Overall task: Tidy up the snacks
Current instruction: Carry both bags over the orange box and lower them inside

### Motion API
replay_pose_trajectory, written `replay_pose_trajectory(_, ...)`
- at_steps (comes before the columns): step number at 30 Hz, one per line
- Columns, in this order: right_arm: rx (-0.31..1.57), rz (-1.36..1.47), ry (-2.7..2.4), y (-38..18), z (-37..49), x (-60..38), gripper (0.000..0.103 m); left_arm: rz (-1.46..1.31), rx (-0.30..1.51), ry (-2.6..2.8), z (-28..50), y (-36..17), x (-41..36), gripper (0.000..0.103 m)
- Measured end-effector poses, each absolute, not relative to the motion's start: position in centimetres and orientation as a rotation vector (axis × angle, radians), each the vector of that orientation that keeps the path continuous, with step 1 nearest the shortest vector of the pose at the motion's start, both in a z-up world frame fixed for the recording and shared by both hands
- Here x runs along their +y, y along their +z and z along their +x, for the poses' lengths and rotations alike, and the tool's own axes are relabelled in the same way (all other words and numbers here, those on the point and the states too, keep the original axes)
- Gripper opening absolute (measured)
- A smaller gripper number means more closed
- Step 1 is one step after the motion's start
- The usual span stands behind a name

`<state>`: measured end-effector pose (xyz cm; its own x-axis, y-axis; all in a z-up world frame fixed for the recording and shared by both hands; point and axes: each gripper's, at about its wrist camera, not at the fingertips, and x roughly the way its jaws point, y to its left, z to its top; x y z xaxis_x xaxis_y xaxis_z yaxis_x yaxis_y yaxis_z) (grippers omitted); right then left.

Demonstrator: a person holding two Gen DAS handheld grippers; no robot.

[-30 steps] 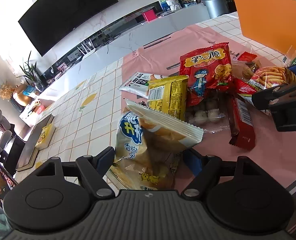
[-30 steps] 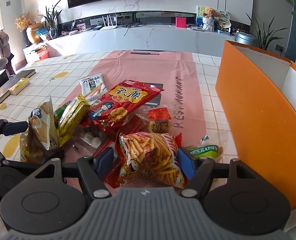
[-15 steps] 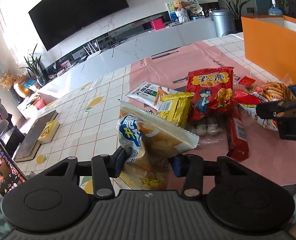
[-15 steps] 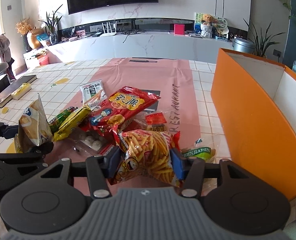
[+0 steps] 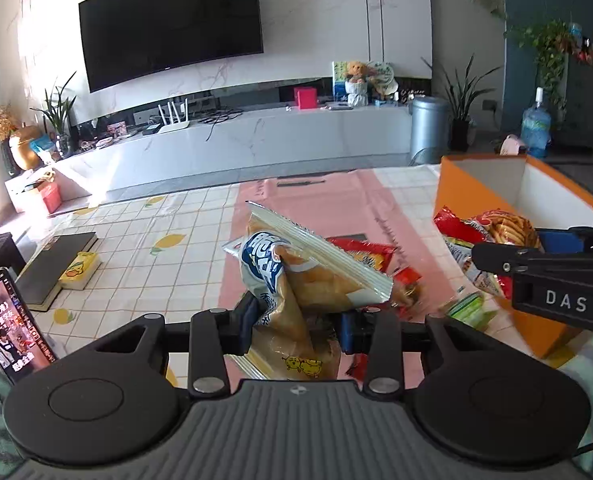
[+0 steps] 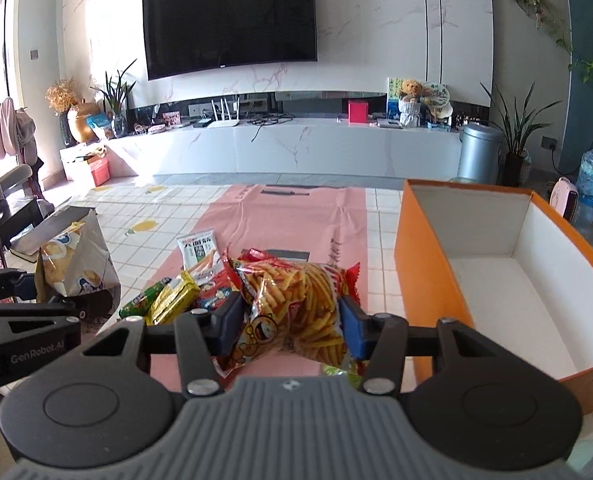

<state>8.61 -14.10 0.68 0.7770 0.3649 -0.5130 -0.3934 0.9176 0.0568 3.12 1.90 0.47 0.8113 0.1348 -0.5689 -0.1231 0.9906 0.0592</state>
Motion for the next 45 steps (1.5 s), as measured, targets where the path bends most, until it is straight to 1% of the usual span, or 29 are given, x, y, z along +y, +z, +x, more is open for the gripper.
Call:
replay_pose_trajectory(5, 0.485, -0.057, 0.376, 3.8, 8.9, -17.5, 0.049, -0.033, 0.562, 0.012, 3.7, 3.8, -0.5, 0.044)
replay_pose_trajectory(10, 0.464, -0.062, 0.312, 5.7, 9.6, -21.2, 0.049, -0.081, 0.564, -0.131, 5.9, 5.6, -3.3, 0.044)
replay_pose_trajectory(17, 0.54, -0.068, 0.251, 6.2, 11.7, -26.5, 0.049, -0.094, 0.626, -0.325, 10.1, 5.7, -7.8, 0.043)
replay_pose_trajectory(23, 0.675, -0.113, 0.249, 4.9, 15.2, -29.5, 0.05, -0.105, 0.749, -0.431, 14.6, 3.8, -10.0, 0.043)
replay_pose_trajectory(31, 0.863, -0.131, 0.315, 2.0, 20.2, -30.6, 0.05, -0.083, 0.907, -0.51, 19.0, 1.0, -11.5, 0.043)
replay_pose_trajectory(38, 0.987, -0.164, 0.381, -0.5, 23.4, -30.2, 0.05, 0.057, 0.912, -0.515, 20.3, 1.6, -13.9, 0.042)
replay_pose_trajectory(45, 1.011, -0.223, 0.39, -1.6, 24.1, -30.0, 0.05, 0.085, 0.926, -0.581, 21.6, 1.3, -16.7, 0.041)
